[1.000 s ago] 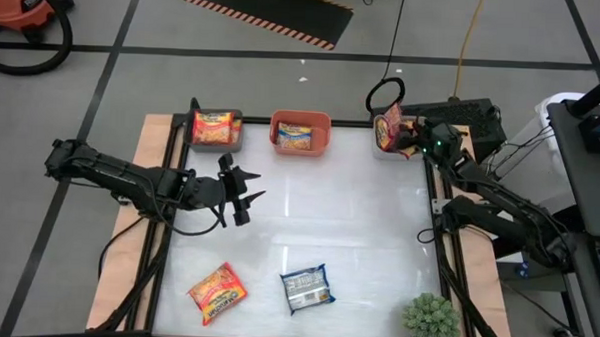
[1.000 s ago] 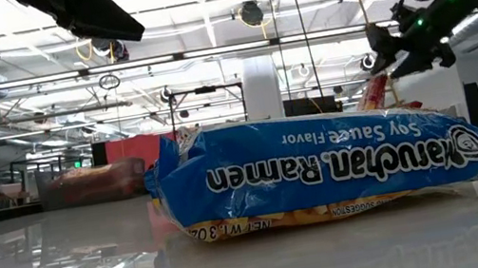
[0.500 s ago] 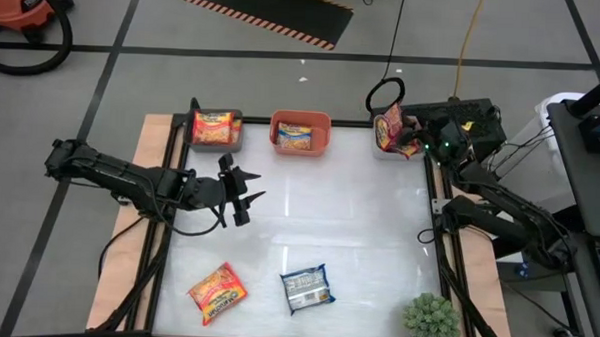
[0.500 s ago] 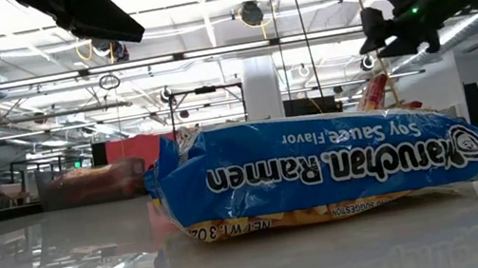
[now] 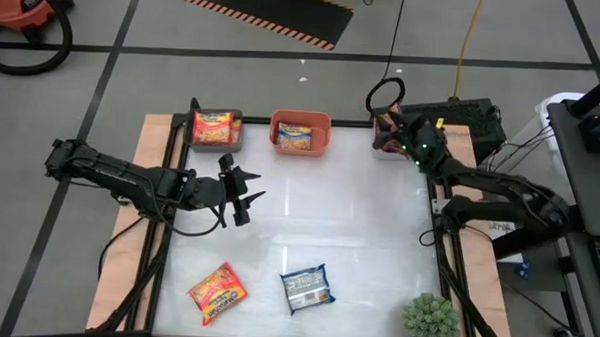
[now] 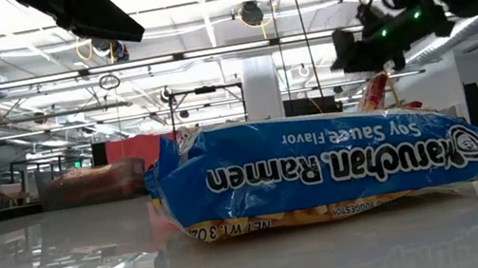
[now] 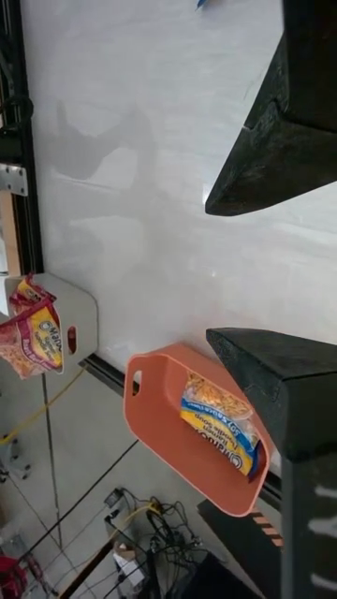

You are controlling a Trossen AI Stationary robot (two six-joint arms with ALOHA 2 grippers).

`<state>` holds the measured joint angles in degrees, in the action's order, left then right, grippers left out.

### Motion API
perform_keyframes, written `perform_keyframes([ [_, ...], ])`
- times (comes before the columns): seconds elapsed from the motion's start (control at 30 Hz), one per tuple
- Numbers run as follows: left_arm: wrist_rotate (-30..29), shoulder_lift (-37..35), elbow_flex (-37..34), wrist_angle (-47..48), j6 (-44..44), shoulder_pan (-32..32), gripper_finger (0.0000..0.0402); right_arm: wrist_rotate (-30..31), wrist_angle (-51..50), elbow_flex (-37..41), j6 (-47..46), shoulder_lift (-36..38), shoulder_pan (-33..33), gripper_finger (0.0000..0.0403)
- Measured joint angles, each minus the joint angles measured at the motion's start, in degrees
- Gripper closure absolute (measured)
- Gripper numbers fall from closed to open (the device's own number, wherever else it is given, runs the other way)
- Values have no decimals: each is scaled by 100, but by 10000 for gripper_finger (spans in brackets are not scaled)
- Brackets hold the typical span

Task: Sort Maruchan noodles
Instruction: Put the red noodle pack into the gray bin, then put the blue noodle pack into the orange bin

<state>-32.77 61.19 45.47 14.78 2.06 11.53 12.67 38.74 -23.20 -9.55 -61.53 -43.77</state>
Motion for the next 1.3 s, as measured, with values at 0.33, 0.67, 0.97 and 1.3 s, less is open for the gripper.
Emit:
perform_keyframes([
  [0.33, 0, 0, 0, 5, -25, 0, 188, 2047, -634, 0, 467, -746, -13, 282],
  [0.67, 166, 0, 0, -8, 29, 2, 188, 2496, -1560, 0, 232, -730, -116, 312],
  [0.97, 172, 0, 0, -6, 174, 18, 188, 2432, -1504, 0, 223, -186, 148, 314],
  [1.3, 173, 0, 0, -120, 187, 92, 188, 2783, -2483, 1, 196, 1278, 1003, 314],
])
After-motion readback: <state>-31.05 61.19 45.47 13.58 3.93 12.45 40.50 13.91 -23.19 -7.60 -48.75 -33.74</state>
